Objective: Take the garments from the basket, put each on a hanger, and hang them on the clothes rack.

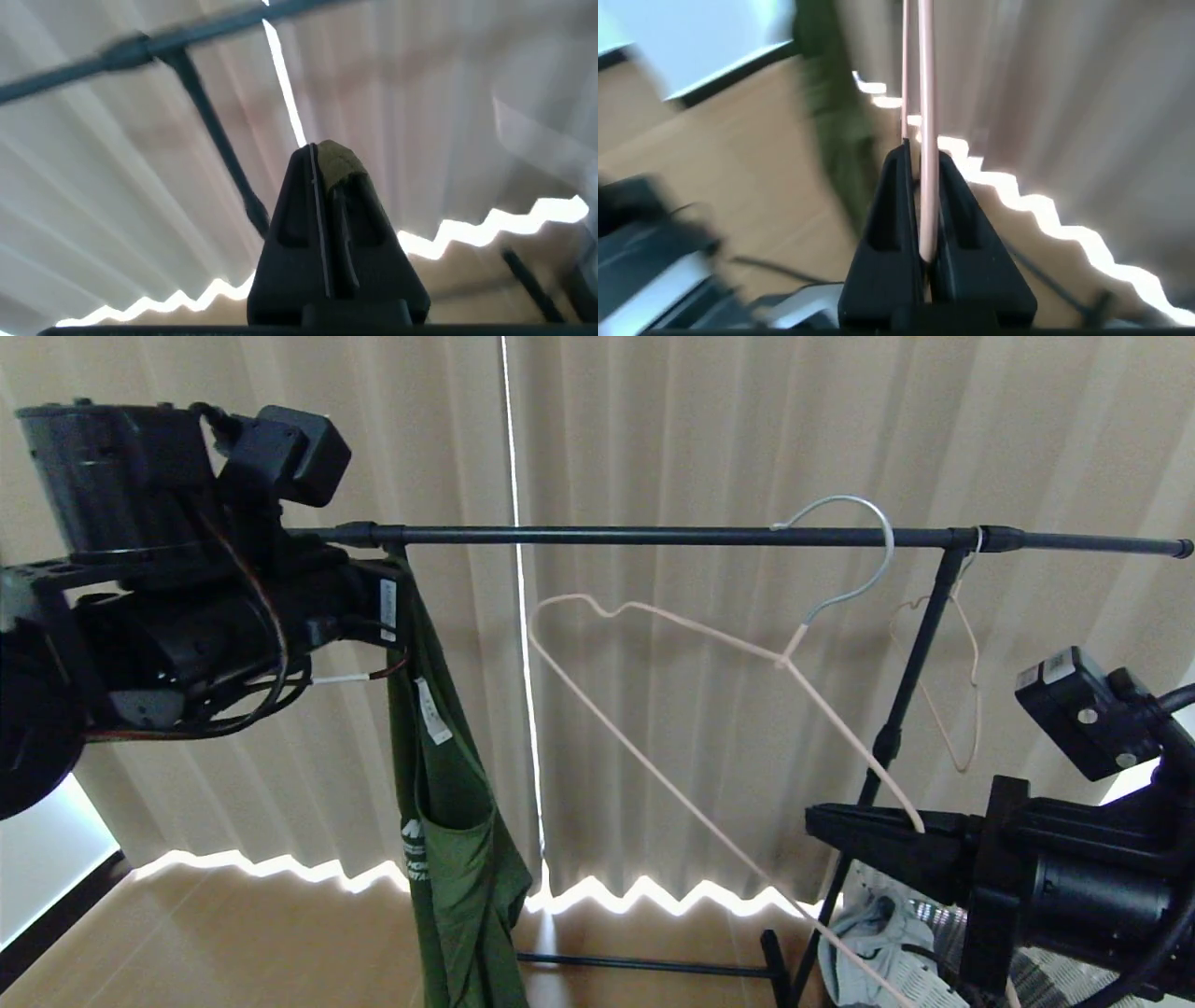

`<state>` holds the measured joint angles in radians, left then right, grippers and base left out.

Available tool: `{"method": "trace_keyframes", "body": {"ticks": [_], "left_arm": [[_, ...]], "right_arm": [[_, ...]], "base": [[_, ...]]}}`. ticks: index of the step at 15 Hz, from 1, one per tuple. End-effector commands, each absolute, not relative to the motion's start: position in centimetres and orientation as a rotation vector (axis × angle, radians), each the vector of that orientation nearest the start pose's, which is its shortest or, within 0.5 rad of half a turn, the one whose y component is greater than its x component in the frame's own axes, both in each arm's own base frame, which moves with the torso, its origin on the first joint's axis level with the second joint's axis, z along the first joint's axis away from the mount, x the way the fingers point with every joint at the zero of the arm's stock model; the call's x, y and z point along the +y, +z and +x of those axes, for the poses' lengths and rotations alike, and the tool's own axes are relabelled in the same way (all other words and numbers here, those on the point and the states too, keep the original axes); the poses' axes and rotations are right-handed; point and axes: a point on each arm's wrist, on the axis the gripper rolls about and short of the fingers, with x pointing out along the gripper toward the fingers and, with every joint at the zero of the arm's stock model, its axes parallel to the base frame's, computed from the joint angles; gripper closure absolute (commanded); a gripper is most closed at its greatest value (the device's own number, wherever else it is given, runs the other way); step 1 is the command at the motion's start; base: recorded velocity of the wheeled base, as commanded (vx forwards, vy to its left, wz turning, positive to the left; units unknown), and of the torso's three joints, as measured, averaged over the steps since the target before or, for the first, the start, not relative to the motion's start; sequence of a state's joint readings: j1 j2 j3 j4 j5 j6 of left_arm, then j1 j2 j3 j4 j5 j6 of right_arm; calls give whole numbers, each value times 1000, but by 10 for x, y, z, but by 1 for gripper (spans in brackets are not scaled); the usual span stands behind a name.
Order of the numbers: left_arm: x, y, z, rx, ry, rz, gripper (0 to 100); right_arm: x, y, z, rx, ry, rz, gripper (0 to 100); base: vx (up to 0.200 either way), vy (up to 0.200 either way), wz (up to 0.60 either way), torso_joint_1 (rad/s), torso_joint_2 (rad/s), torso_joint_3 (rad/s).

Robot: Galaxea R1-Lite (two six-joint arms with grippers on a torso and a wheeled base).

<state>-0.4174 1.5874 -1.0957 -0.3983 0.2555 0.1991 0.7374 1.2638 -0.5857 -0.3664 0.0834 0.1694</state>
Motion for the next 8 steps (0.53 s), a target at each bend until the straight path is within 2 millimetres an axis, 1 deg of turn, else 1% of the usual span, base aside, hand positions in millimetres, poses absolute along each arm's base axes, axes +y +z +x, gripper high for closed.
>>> {"method": "trace_keyframes", "body": {"ticks": [1,3,5,8], "left_arm": [[-131,269,304,96,-158,213,100],[-133,271,303,104,-165,198,100],[-139,273,298,105,-189,187,100],[-141,275,295,98,-196,185,100]], "right_arm": [[145,205,128,387,880,60,100],[151,207,126,387,908,58,100],[158,210,131,382,912,58,100],[164,209,136,395,909,57,100]], "base": [[0,0,0,0,0,0],[0,0,0,0,0,0],[0,0,0,0,0,0],[0,0,0,0,0,0]]}}
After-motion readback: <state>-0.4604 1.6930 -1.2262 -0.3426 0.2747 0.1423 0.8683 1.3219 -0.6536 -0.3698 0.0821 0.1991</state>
